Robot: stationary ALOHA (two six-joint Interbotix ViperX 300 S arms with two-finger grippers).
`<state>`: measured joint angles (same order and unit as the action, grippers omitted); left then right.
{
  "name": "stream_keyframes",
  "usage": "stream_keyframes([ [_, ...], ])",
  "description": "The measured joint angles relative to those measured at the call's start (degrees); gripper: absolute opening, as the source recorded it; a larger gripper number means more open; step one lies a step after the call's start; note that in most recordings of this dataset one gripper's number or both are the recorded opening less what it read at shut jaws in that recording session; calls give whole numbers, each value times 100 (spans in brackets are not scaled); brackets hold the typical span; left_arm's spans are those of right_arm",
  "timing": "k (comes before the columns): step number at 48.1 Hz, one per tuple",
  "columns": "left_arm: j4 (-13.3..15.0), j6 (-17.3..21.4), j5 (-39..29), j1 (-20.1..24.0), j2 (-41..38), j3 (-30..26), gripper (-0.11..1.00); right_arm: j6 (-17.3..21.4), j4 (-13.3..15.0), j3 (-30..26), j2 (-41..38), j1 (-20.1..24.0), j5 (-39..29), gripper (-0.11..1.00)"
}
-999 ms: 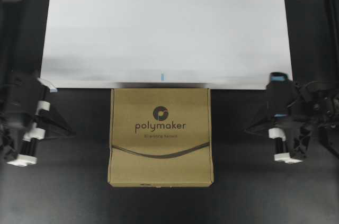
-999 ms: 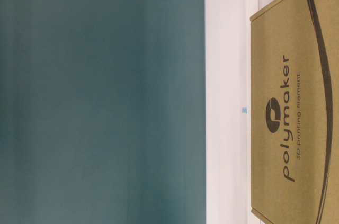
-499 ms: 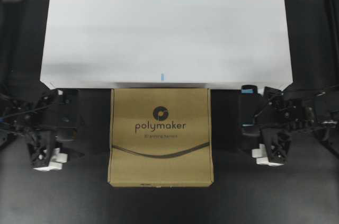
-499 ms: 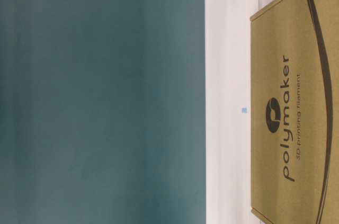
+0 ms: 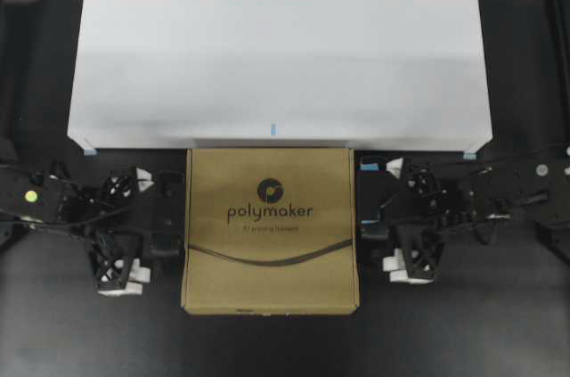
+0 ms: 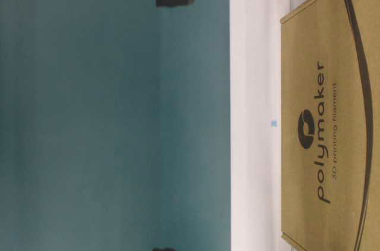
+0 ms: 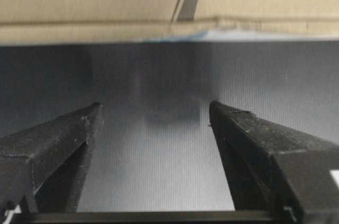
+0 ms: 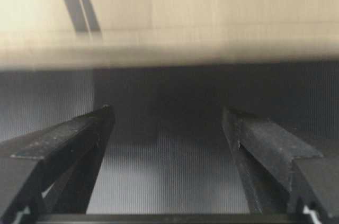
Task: Place the cardboard box on the stand after clamping it between your arms.
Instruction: 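Press both grippers against the box sides to clamp it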
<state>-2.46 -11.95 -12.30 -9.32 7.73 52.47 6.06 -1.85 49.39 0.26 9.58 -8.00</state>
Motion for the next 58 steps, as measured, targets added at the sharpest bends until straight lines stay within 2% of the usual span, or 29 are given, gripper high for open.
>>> stream_keyframes([
  [26,0,62,44,26,-571,-615,78,0,9,-316,-229,0,9,78],
  [38,0,62,-431,44,-501,-809,78,-9,18,-439,-167,0,-149,78],
  [46,0,79,-1020,62,-149,-1020,77,-9,26,-633,70,0,-668,78],
  [58,9,79,-1670,114,352,-1397,77,-18,26,-1248,721,0,-2259,78],
])
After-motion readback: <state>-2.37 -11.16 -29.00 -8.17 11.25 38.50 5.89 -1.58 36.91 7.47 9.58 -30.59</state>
